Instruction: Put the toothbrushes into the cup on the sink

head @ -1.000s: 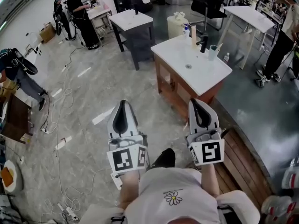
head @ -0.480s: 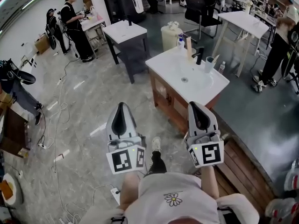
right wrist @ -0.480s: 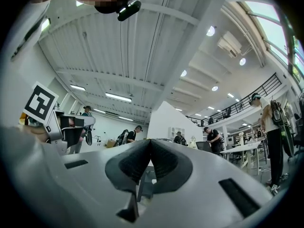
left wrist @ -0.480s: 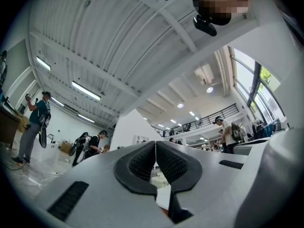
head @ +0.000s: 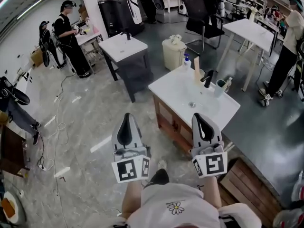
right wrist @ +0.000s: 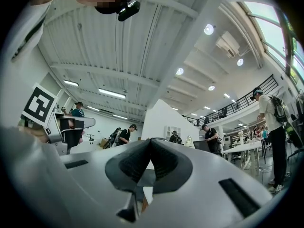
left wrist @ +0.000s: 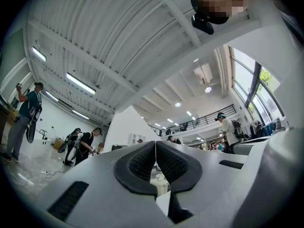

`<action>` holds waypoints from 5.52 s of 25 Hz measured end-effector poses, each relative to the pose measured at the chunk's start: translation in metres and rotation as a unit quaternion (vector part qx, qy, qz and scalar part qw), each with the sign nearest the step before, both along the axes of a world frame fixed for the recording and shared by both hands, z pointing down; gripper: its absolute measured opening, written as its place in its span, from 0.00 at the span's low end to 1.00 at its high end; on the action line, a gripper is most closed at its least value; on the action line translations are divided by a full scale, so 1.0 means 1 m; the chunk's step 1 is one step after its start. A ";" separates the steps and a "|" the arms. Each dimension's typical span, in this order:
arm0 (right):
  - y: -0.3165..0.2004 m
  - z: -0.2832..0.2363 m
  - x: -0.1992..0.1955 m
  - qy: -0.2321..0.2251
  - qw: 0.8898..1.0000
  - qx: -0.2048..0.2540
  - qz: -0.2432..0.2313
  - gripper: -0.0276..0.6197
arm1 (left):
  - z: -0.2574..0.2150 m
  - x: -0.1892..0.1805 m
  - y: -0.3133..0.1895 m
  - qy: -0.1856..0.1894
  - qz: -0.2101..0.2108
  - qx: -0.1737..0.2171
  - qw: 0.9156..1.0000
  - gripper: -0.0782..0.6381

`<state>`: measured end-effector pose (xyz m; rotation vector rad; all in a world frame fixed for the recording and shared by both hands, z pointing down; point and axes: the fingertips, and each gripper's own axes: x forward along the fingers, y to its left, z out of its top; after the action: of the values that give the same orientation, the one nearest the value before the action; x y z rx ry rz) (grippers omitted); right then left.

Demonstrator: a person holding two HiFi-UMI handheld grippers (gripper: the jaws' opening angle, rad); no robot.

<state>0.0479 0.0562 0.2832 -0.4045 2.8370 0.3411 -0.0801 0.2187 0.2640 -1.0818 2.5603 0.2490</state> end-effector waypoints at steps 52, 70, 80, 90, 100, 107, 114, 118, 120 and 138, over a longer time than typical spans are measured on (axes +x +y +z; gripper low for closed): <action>-0.250 0.012 -0.082 -0.004 0.978 -0.044 0.206 0.06 | 0.015 -0.138 -0.290 0.027 0.177 -0.017 0.984 0.13; -0.285 0.011 -0.015 -0.022 0.923 -0.060 0.380 0.06 | 0.001 -0.098 -0.409 0.016 0.348 -0.030 0.937 0.13; -0.299 0.006 -0.038 -0.020 0.909 -0.056 0.413 0.06 | -0.001 -0.128 -0.434 0.023 0.370 -0.021 0.929 0.13; -0.306 0.016 -0.046 -0.015 0.903 -0.070 0.424 0.06 | 0.015 -0.136 -0.458 0.032 0.395 -0.048 0.917 0.14; -0.302 0.016 -0.038 -0.013 0.893 -0.072 0.445 0.06 | 0.047 -0.157 -0.538 0.036 0.432 -0.086 0.897 0.39; -0.297 0.017 -0.028 -0.007 0.882 -0.072 0.466 0.06 | 0.125 -0.187 -0.594 0.128 0.433 -0.151 0.880 0.47; -0.293 0.019 -0.029 0.006 0.876 -0.074 0.477 0.06 | 0.188 -0.204 -0.625 0.188 0.423 -0.206 0.862 0.46; -0.293 0.023 -0.029 0.016 0.873 -0.076 0.481 0.06 | 0.214 -0.210 -0.637 0.214 0.416 -0.228 0.854 0.45; -0.293 0.024 -0.030 0.020 0.871 -0.077 0.485 0.06 | 0.225 -0.212 -0.642 0.223 0.412 -0.240 0.850 0.43; -0.297 0.027 -0.033 0.032 0.871 -0.074 0.484 0.06 | 0.264 -0.208 -0.648 0.233 0.403 -0.291 0.836 0.17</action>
<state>0.0147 -0.2410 0.3104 -1.8661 2.4779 0.2993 -0.2878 -0.4290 0.5275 -2.6036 2.4351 -0.1084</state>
